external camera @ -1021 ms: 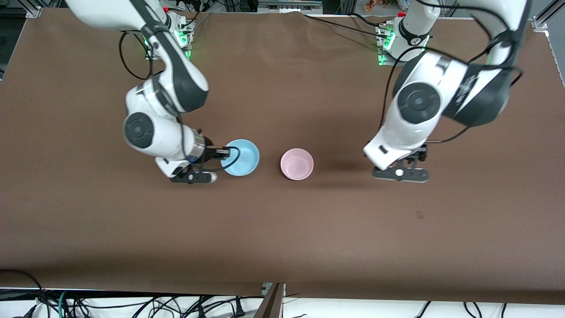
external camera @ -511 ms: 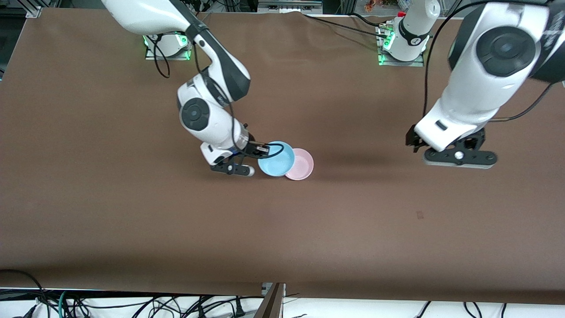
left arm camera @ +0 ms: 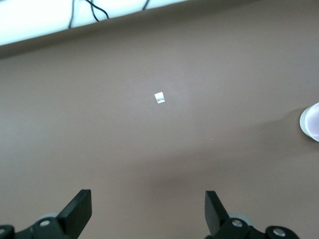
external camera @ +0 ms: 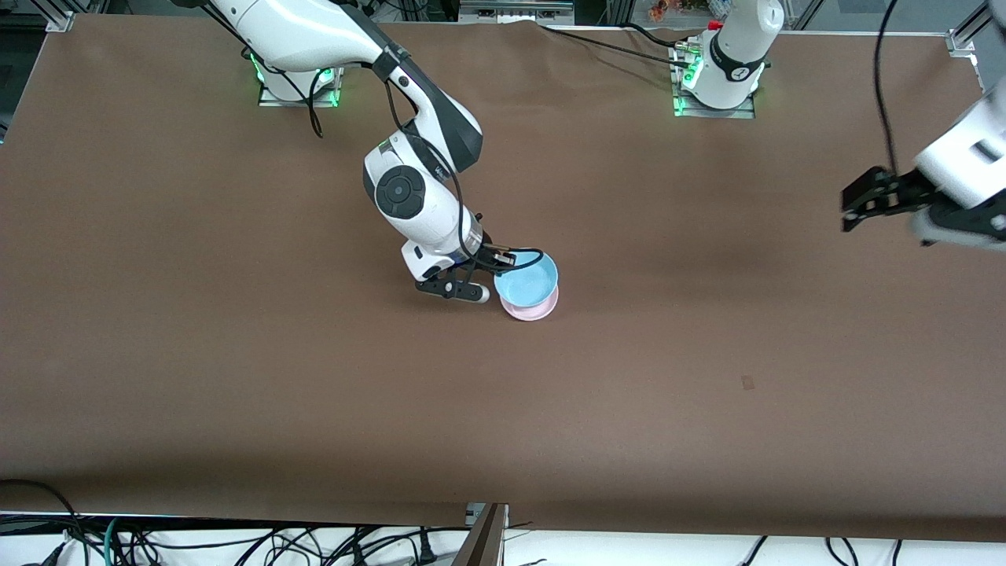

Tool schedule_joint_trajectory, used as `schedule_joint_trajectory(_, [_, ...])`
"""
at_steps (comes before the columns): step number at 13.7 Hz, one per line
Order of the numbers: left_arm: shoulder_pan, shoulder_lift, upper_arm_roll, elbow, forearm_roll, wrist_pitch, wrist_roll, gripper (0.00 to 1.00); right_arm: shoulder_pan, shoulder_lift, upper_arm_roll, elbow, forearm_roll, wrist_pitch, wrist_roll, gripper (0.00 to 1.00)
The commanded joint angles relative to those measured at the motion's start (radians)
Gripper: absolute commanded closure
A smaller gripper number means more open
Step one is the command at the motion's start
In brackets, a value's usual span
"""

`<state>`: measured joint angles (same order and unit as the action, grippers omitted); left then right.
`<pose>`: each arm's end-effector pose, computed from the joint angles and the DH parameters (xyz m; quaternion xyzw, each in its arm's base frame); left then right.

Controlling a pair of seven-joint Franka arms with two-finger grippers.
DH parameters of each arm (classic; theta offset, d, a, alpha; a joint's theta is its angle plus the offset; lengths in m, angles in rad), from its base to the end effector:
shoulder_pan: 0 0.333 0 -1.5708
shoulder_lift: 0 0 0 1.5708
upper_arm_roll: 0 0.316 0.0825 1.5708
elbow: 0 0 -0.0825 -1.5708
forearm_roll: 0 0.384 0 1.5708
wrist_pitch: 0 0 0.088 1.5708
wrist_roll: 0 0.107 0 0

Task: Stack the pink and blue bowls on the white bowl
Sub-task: 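Move the blue bowl over the pink bowl while the left gripper retreats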

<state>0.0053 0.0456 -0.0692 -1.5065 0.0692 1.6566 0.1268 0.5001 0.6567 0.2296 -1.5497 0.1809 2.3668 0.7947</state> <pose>0.5772 -0.0291 0.6376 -0.9935 0.0961 -0.0512 0.0346 0.5540 0.4615 0.2899 -0.9799 0.1195 0.0321 0.1567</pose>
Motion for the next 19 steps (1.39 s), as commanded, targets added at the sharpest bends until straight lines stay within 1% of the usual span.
schedule_joint_trajectory(1, [-0.036, -0.139, 0.031, -0.173, -0.014, 0.077, 0.005, 0.0, 0.015, 0.018, -0.01, 0.02, -0.015, 0.002, 0.026, 1.0])
schedule_joint_trajectory(5, [-0.033, -0.133, 0.042, -0.17, -0.017, 0.062, 0.004, 0.0, 0.021, 0.043, -0.01, 0.02, -0.015, 0.022, 0.026, 1.0])
schedule_joint_trajectory(7, [-0.031, -0.118, 0.051, -0.156, -0.019, 0.022, -0.004, 0.0, 0.024, 0.055, -0.01, 0.02, -0.015, 0.038, 0.026, 1.0])
schedule_joint_trajectory(8, [-0.041, -0.113, 0.071, -0.141, -0.028, -0.006, -0.013, 0.0, 0.024, 0.058, -0.01, 0.02, -0.015, 0.045, 0.026, 1.0])
schedule_joint_trajectory(10, [-0.047, -0.064, 0.109, -0.101, -0.09, -0.011, -0.016, 0.0, 0.024, 0.064, -0.01, 0.02, -0.015, 0.054, 0.026, 1.0])
schedule_joint_trajectory(19, [-0.05, -0.019, 0.111, -0.089, -0.049, -0.008, -0.006, 0.0, 0.024, 0.077, -0.012, 0.02, -0.023, 0.075, 0.024, 1.0])
